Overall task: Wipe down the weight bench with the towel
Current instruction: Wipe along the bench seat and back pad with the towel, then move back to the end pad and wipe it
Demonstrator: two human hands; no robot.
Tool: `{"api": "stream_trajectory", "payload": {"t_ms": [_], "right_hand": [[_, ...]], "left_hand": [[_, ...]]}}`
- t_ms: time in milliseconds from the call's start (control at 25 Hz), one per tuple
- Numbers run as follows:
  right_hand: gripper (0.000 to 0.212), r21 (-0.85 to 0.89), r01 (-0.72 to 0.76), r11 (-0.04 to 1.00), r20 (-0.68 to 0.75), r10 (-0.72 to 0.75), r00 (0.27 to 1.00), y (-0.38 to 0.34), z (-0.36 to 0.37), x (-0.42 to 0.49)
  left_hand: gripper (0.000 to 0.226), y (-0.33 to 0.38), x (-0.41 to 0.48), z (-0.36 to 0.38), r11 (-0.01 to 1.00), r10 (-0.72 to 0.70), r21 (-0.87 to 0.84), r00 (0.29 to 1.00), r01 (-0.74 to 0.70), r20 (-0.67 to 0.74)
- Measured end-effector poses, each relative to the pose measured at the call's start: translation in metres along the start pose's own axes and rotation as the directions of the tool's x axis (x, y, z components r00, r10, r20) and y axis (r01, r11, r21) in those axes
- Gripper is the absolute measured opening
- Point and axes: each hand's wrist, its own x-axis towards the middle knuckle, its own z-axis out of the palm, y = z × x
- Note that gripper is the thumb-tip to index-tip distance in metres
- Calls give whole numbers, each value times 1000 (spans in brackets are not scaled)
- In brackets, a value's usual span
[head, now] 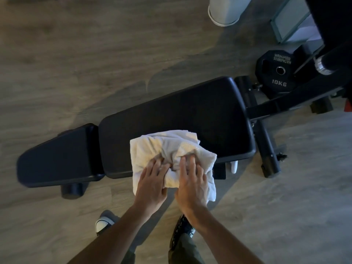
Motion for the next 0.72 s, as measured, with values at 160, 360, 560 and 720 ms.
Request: {"api": "stream_trajectory", "payload": {"t_ms": [160, 360, 560, 720], "right_hand": [[75, 53, 43, 998, 38, -45, 998, -38, -40, -5], [47, 103, 74, 992, -110, -63, 992, -76, -121, -2], [43, 99, 59, 993, -210, -37, 977, -90, -206, -23], [39, 176, -11, 984, -296, 64, 953, -88, -265, -50]], "left_hand": [[61, -1, -2, -63, 993, -96, -61, 995, 98, 29], [44, 17, 11, -159, 991, -131, -45, 989, 128, -69], [48, 48, 11, -234, 998, -66, 19, 995, 67, -76], [51, 95, 9, -296, 991, 114, 85, 987, -105, -113]]}}
